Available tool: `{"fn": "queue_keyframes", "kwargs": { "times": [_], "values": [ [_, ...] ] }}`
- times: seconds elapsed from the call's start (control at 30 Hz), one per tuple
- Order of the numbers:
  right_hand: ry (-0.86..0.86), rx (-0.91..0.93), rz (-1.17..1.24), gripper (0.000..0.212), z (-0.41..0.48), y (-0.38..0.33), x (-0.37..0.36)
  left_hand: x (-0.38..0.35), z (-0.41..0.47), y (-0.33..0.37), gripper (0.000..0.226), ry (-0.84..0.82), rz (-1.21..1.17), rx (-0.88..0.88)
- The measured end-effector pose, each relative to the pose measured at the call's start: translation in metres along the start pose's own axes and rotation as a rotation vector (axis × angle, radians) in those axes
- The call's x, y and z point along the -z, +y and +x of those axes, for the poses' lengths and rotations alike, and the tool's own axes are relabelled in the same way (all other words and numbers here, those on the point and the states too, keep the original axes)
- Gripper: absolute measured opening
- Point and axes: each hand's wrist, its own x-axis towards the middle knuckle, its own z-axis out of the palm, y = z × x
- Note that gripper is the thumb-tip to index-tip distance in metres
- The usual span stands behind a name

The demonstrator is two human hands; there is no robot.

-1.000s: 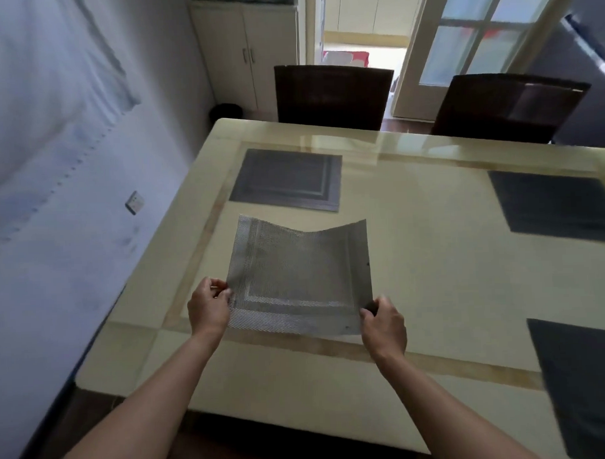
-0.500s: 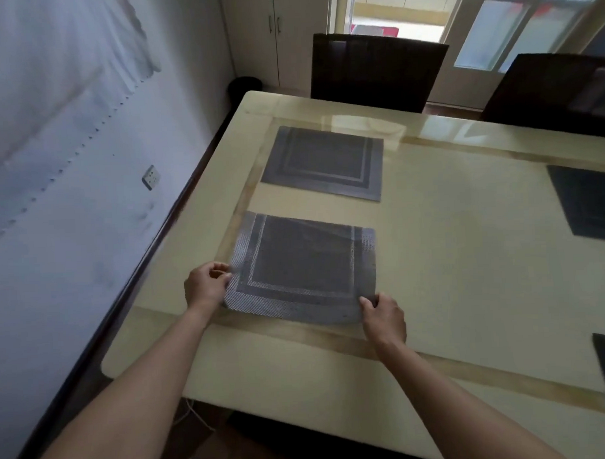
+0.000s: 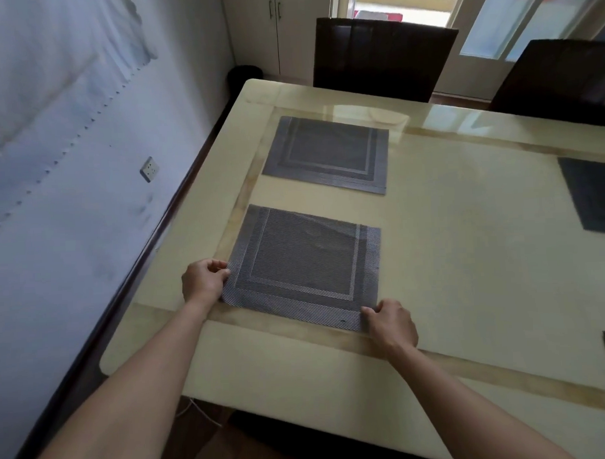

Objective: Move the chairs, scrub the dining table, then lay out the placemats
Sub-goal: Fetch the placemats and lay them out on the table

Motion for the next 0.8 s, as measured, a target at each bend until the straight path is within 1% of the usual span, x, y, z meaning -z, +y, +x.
{"fn": "queue_keyframes", "kwargs": {
  "times": [0.27,0.8],
  "values": [
    [0.024,0.016,-0.016,0.032,0.0017,0.001,-0.0017,-0.0022,0.004,-0.0037,0.012,-0.004,0.008,-0.003],
    [0.02,0.031,-0.024,0.033,-0.0009,0.0007,0.0005,-0.0062,0.0002,-0.0028,0.012,0.05,0.043,-0.016]
  ]
}}
